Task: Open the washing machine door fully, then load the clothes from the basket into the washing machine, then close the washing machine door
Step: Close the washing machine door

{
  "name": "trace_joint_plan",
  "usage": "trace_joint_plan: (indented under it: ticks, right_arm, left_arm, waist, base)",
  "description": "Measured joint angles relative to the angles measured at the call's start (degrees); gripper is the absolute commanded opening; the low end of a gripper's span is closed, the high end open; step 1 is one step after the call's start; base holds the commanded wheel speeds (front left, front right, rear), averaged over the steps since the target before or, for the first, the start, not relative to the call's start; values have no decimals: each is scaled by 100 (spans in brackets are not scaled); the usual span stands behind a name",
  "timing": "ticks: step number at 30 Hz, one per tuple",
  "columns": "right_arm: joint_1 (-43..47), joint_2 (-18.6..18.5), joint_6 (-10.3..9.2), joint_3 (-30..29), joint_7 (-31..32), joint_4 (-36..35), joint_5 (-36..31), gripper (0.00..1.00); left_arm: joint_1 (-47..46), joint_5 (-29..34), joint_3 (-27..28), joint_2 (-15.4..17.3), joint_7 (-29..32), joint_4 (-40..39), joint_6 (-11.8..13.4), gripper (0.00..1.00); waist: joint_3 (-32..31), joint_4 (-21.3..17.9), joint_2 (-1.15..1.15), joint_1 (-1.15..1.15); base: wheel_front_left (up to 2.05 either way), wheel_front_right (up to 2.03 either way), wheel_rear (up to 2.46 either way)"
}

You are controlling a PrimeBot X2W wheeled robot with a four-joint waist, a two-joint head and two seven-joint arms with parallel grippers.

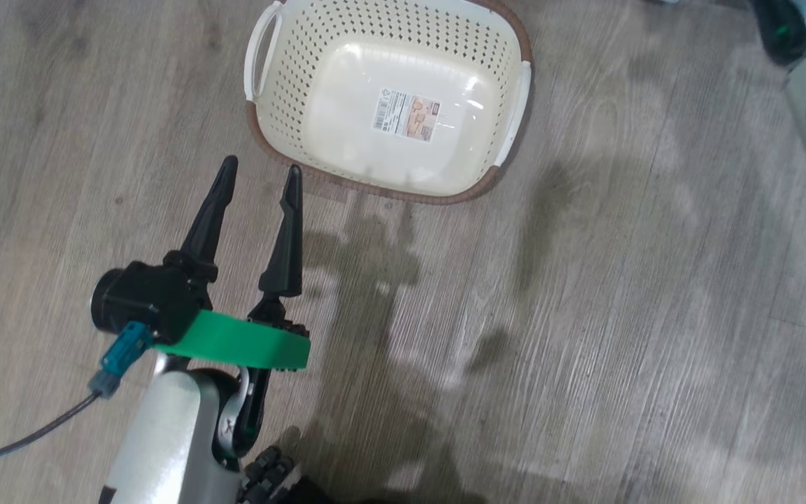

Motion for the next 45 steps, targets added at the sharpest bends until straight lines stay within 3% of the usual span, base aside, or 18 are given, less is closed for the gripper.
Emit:
trace_joint_plan:
  ticks: [12, 25, 35, 45]
  right_arm:
    - [-859, 310, 5, -757, 0, 921, 242, 0]
    - [-994, 504, 62, -1425, 9, 1199, -396, 0]
    - [13, 502, -1, -1748, 0, 616, -374, 0]
    - [1480, 747, -1, -2265, 0, -118, 247, 0]
  left_arm:
    - [-216, -1, -162, -5, -1, -3, 22, 100]
    - [-311, -60, -155, -9, -1, 26, 81, 100]
    - [-218, 21, 64, -10, -1, 127, 69, 100]
    - [272, 163, 531, -7, -1, 256, -47, 100]
  waist:
    - [293, 105, 0, 0]
    - [288, 101, 0, 0]
    - [-448, -196, 0, 0]
    - [-1372, -761, 1, -1]
  base:
    - [0, 0, 0]
    - [0, 0, 0]
    - [0, 0, 0]
    - [0, 0, 0]
